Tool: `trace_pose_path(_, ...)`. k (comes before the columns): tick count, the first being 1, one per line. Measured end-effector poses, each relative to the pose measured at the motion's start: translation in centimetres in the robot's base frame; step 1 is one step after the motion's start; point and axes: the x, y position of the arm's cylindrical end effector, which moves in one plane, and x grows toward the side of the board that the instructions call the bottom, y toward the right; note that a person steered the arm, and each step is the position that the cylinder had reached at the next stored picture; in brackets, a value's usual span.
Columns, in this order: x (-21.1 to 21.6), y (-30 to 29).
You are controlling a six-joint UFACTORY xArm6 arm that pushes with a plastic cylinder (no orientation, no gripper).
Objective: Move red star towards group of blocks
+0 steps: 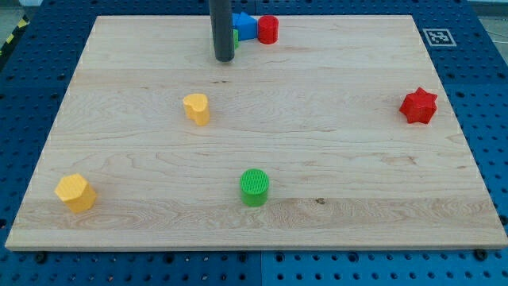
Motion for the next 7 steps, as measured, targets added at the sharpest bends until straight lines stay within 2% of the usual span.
trace_pose_path(2, 0.5, 3.5)
trace_pose_path(4, 6.4, 10.1)
trace_pose_path(5, 11.6, 14.4)
trace_pose_path(6, 14.6, 20.1)
trace_pose_path(7, 14.7, 27.2)
